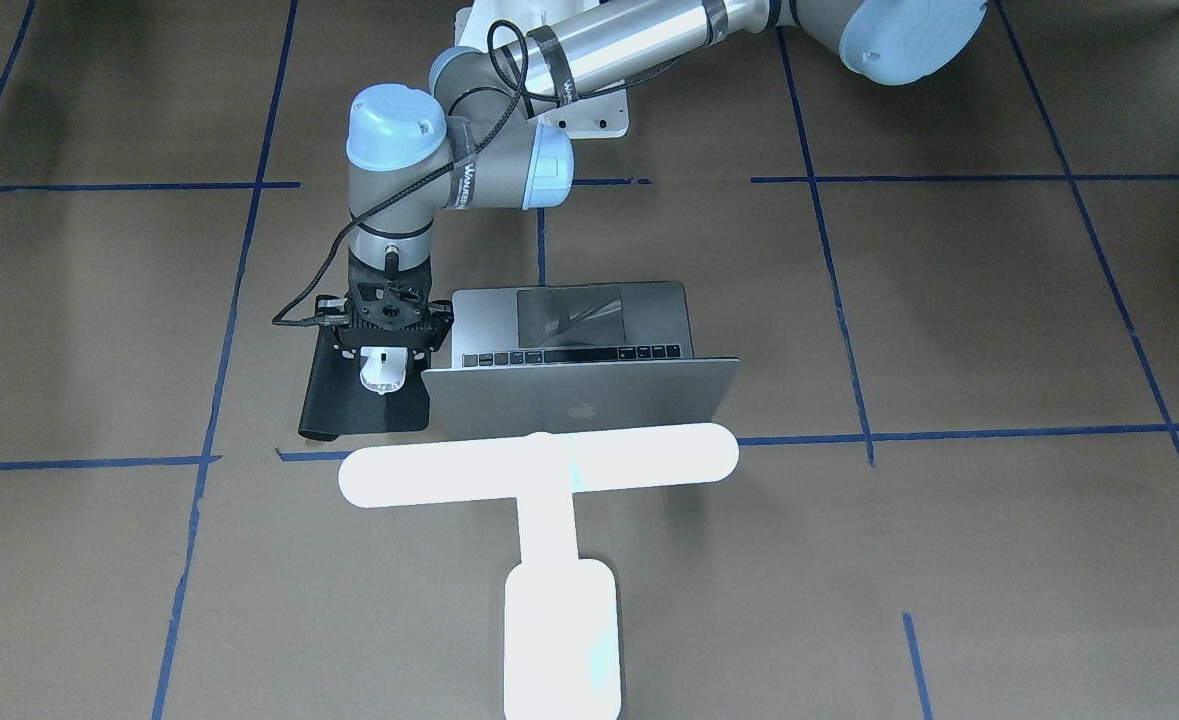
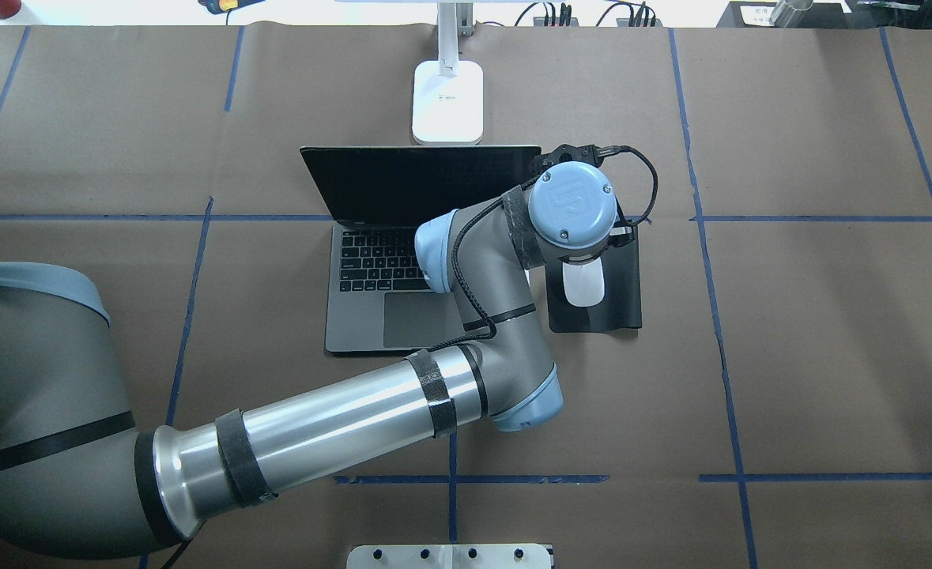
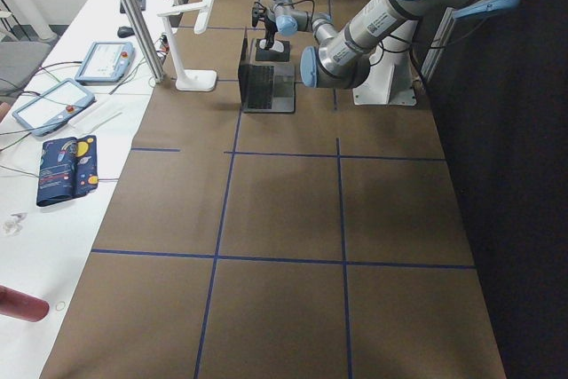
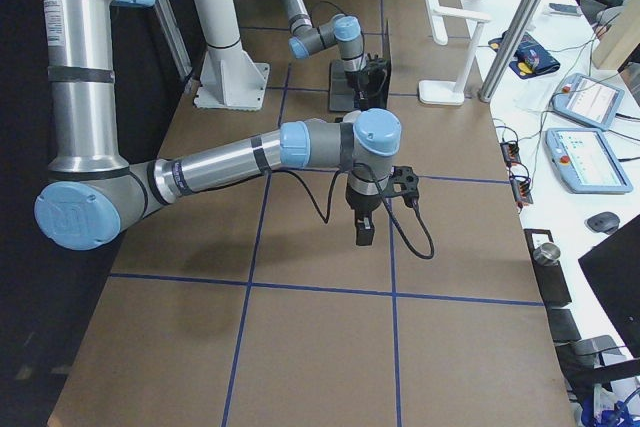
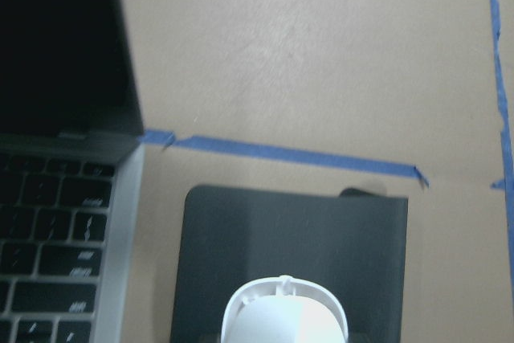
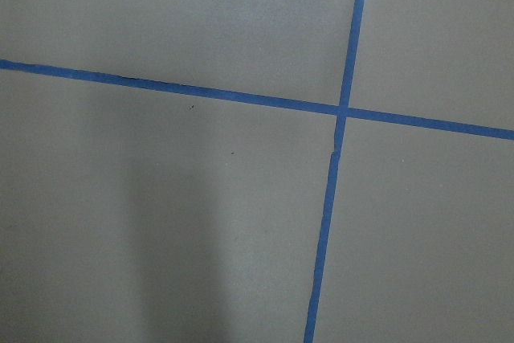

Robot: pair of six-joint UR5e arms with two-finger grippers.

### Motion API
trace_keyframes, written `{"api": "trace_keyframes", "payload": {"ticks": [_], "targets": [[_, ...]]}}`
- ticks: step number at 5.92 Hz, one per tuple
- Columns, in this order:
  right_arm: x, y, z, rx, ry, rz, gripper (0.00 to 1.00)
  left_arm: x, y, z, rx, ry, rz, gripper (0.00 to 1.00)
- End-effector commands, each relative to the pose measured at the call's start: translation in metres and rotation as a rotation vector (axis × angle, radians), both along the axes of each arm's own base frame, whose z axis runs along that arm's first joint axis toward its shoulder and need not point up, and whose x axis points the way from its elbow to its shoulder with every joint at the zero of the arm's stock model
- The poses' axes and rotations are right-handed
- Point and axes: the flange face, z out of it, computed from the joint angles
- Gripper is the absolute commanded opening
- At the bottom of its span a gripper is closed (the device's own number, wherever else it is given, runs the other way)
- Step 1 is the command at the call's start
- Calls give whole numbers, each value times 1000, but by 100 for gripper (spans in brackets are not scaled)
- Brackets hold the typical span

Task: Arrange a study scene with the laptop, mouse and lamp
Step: 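Lower the white mouse onto the mouse pad and open the left gripper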

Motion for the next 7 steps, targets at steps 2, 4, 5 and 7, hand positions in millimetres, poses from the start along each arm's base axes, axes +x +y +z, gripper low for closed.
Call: {"api": "trace_keyframes", "payload": {"ticks": [2,4,5,7], "targets": [[2,2,2,-3,-1,2,100,2,-1,-2,3,11,-7,86],[2,0,0,1,-3,2,100,1,-1,-4,-7,24,-11,100],[2,0,-1,3,-3,2,100,1,0,-5,-9,27,-13,100],[3,-1,-1,5,-3,4,100,-2,0,-6,-8,33,-8,100]]}}
